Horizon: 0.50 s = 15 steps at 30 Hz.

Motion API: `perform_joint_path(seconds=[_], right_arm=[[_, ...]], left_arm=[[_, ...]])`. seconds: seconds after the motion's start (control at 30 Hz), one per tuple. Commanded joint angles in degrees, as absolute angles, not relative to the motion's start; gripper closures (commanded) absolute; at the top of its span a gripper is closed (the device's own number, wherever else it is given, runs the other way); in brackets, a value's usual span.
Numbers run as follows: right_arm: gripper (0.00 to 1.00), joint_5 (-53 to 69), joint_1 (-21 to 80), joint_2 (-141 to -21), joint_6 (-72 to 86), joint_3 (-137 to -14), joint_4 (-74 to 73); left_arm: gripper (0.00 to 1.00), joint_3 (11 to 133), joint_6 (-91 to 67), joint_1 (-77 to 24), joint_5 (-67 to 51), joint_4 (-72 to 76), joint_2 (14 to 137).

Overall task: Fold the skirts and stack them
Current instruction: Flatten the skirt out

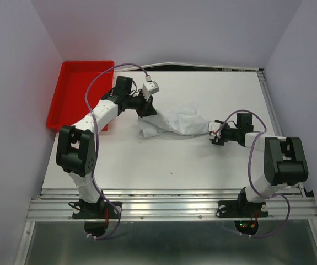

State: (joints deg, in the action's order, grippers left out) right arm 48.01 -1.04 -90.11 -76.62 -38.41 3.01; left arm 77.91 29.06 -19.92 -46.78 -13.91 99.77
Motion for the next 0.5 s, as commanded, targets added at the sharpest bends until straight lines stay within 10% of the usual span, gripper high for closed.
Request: perform_joint_path(seconds=[0.0, 0.33, 0.47], right_arm=[[0.37, 49.57, -0.62, -92.19, -79.63, -40.34, 6.67], [0.50, 44.65, 2.72, -99.22, -79.10, -39.46, 20.64], [0.81, 42.20, 2.72, -99.93, -79.64, -40.60, 20.30]], left_arm=[[1.00, 81.03, 18.56, -18.81, -53.87, -12.49, 100.98], [1.00, 80.33, 14.59, -17.14, -55.11, -10.99, 102.66], [1.00, 81.12, 14.41, -16.00, -53.97, -11.25, 102.92]])
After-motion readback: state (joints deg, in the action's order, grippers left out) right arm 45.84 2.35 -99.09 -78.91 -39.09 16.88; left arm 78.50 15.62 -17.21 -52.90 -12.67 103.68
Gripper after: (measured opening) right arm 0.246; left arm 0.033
